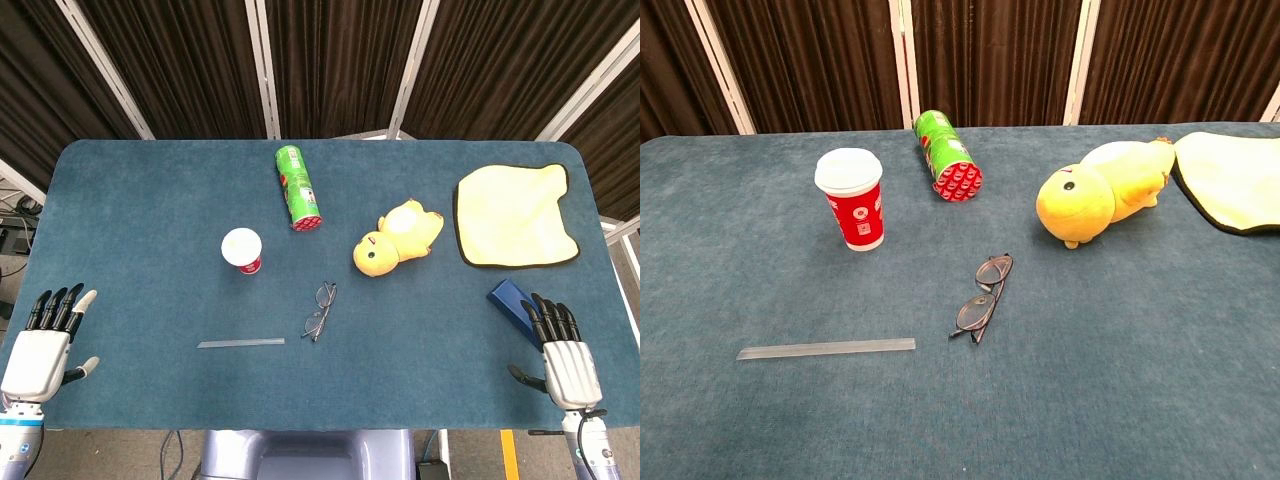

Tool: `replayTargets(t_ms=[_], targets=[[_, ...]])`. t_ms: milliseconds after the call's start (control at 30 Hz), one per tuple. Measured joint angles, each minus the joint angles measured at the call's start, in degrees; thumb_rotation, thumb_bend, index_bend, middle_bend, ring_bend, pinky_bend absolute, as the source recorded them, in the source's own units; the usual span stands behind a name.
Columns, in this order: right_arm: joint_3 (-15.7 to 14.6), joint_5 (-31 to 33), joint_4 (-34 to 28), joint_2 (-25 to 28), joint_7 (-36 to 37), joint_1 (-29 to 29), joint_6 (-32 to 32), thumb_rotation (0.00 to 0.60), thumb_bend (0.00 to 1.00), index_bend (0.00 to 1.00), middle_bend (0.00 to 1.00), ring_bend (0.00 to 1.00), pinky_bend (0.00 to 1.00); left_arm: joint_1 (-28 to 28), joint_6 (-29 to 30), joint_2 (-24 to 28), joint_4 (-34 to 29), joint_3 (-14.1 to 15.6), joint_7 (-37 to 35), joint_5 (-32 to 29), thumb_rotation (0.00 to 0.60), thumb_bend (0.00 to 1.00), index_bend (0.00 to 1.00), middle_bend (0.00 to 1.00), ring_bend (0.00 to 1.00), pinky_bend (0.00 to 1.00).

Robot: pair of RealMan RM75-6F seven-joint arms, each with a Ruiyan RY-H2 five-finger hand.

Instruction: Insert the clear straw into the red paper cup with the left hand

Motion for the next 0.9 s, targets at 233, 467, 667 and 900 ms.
replayTargets(t_ms=[233, 467, 667, 900], targets=[[0.0, 0.0, -0.1, 0.2, 0.1, -0.1, 0.1, 0.6, 0.06, 0.0, 0.0, 0.0, 0.0, 0.0, 0.0, -0.1, 0.0, 0.1, 0.3, 0.1, 0.6, 0.14, 0.08, 0.0, 0.0, 0.0], [0.1, -0.1, -0.1, 0.0, -0.2, -0.1, 0.3, 0.6, 0.06, 0.0, 0.0, 0.0, 0.0, -0.1, -0.1, -0.1, 0.2, 0.1, 0.2, 0.1, 0.6, 0.14, 0.08, 0.0, 0.0, 0.0], [0.5, 0.4, 0.0, -0.2, -0.2, -0.2, 0.7, 0.6, 0.06, 0.0, 0.0, 0.0, 0.0, -0.2, -0.5, -0.2, 0.3, 0.2, 0.2, 0.1, 0.6, 0.14, 0.09, 0.0, 0.0, 0.0], [0.4, 0.5, 0.1, -0.1, 0.1, -0.5, 0.9, 0.6, 0.06, 0.0, 0.0, 0.0, 0.0, -0.4, -0.7, -0.3, -0.1, 0.4, 0.5, 0.7, 0.6, 0.14, 0.1, 0.0, 0.0, 0.0]])
